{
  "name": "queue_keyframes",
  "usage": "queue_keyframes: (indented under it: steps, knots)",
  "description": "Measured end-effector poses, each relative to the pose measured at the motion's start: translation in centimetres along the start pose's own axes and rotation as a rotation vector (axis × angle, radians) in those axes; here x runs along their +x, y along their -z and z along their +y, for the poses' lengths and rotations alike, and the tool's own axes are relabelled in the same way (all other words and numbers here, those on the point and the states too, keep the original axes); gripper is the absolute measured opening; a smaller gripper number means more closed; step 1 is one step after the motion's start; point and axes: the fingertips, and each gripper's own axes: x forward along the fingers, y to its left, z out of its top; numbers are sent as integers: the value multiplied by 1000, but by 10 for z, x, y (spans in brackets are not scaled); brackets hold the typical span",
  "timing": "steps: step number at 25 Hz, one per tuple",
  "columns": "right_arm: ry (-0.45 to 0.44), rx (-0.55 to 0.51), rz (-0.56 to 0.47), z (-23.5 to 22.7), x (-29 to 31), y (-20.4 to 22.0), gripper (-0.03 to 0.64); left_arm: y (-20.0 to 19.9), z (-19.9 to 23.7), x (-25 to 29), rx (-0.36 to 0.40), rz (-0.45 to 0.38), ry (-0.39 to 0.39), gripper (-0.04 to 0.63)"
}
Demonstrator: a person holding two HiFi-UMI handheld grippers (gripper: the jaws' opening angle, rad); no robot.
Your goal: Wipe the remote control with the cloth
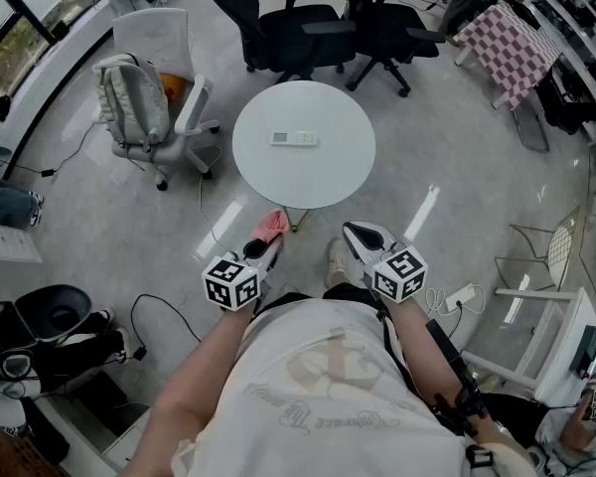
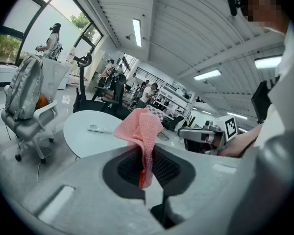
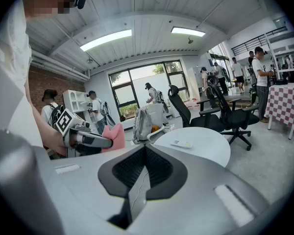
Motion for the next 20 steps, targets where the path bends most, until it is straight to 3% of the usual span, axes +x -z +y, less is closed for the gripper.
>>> queue_keyframes:
  steps: [14,20]
  knots:
    - [23,-29,7,5,9,-7,8,-2,7,-19,-9,-39,-22,21]
    - [81,-60,35,-7,21,-11,8,-7,17,-26,-5,-52,-36,21]
